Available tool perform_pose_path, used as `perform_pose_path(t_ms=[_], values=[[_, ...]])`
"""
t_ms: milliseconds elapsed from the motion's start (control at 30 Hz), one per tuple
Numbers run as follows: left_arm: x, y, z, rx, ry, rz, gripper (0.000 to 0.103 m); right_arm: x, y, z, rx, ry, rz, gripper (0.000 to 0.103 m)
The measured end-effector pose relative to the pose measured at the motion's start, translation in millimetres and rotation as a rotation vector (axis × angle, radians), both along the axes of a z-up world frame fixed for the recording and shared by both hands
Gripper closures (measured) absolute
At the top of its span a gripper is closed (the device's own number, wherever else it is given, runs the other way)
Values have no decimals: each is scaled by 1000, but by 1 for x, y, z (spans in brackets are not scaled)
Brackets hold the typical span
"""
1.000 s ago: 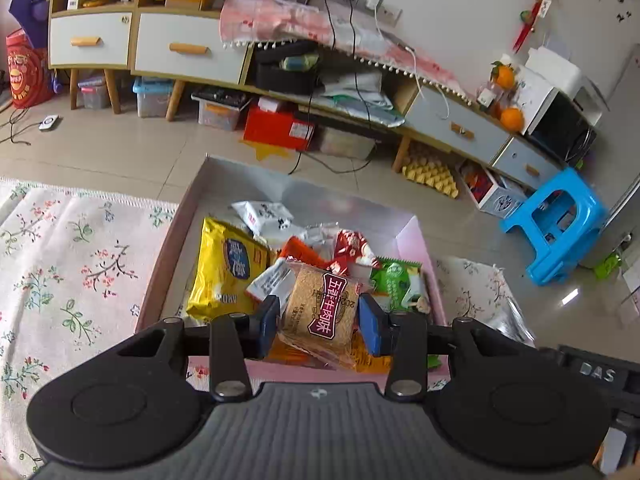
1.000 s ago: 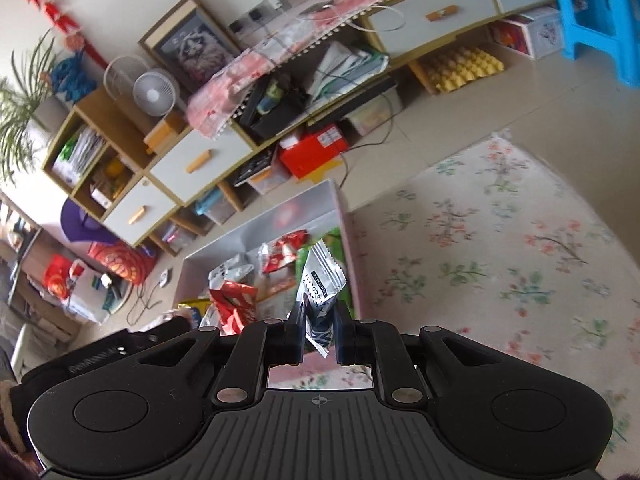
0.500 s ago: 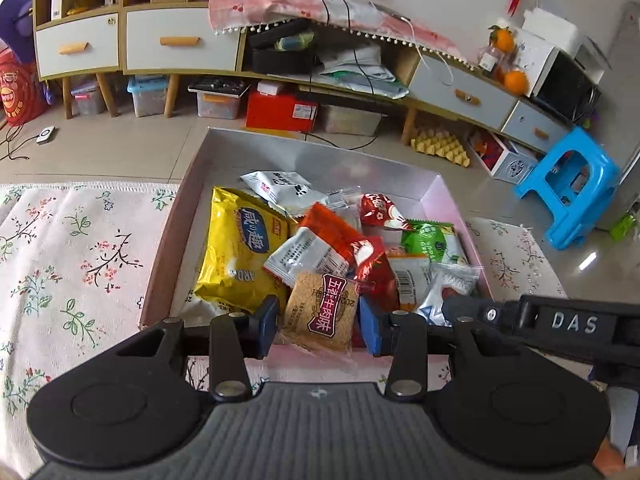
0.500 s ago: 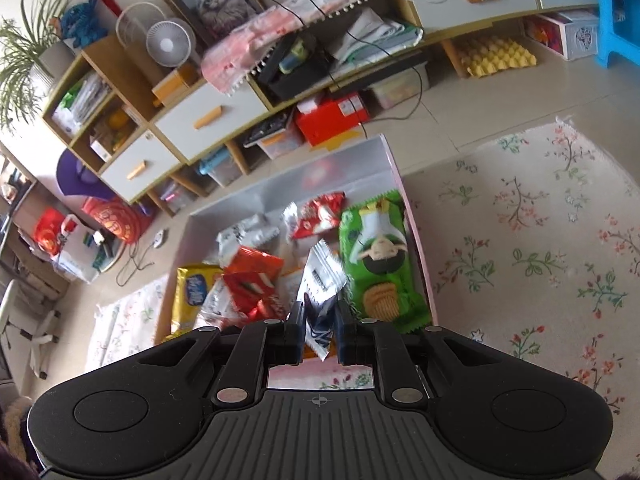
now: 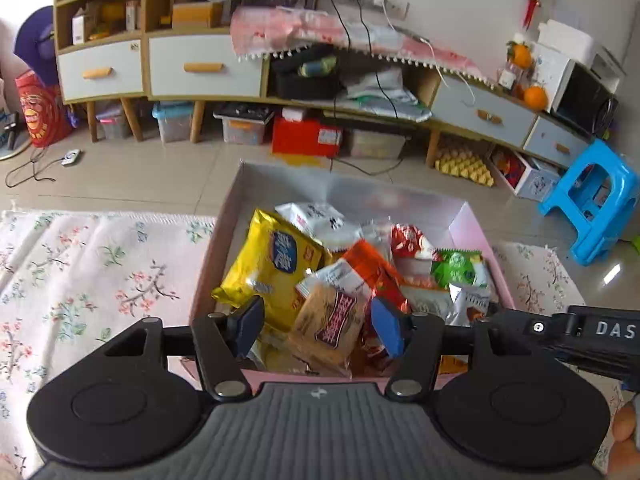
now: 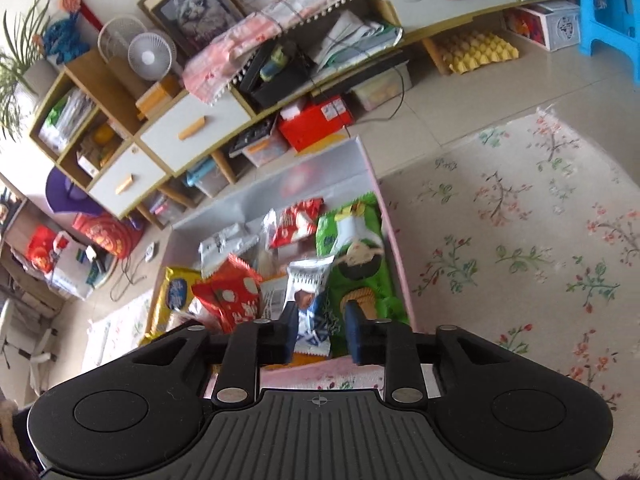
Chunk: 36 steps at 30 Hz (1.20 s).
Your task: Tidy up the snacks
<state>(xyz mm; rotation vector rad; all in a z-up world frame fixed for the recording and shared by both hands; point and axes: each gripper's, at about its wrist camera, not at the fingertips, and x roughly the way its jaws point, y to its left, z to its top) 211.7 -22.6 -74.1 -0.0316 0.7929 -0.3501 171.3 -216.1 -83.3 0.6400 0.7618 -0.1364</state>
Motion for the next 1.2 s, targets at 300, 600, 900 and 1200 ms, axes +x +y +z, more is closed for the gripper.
perform_pose_path(t_ms=[300,600,900,1200], values=[[-16,13,25,-5,-8,104,31,-19,15,21,-50,12,56,48],[-63,19,48,197,4,221,29,-70,59,57,-250,38,156,32],[-138,16,80,267,-127,190,11,-125,87,98,-408,-13,125,12],[-145,9,79,321,-172,171,4,-146,72,94,-257,58,43,12]])
